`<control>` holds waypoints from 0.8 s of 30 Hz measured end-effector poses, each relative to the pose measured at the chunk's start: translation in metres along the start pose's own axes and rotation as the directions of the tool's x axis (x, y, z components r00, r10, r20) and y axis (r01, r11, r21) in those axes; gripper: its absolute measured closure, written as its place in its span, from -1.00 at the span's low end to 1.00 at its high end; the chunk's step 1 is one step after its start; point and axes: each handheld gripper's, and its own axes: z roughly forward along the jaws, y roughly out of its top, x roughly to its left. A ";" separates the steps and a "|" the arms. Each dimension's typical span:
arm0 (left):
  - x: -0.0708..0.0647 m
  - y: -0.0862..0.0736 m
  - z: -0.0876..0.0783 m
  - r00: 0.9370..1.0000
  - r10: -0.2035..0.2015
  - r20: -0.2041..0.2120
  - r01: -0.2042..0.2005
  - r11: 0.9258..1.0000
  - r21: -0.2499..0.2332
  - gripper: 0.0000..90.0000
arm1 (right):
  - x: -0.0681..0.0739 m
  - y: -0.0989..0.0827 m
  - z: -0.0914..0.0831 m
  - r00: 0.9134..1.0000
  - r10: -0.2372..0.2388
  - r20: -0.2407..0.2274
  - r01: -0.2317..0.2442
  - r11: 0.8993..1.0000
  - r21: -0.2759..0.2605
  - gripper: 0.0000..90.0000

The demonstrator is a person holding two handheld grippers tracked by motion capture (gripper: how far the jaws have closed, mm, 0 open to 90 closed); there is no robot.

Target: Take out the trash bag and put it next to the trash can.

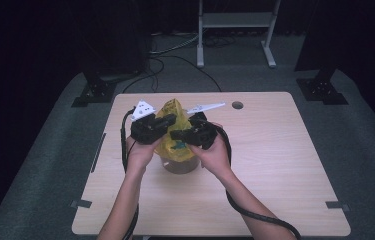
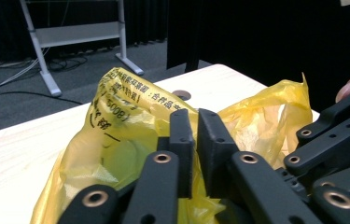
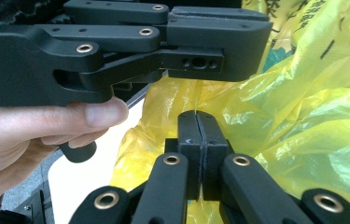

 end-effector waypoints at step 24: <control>0.018 -0.022 -0.034 0.992 -0.126 -0.012 0.124 0.987 -0.107 -0.59 | -0.017 0.002 -0.012 0.996 0.088 -0.033 -0.090 0.995 -0.052 1.00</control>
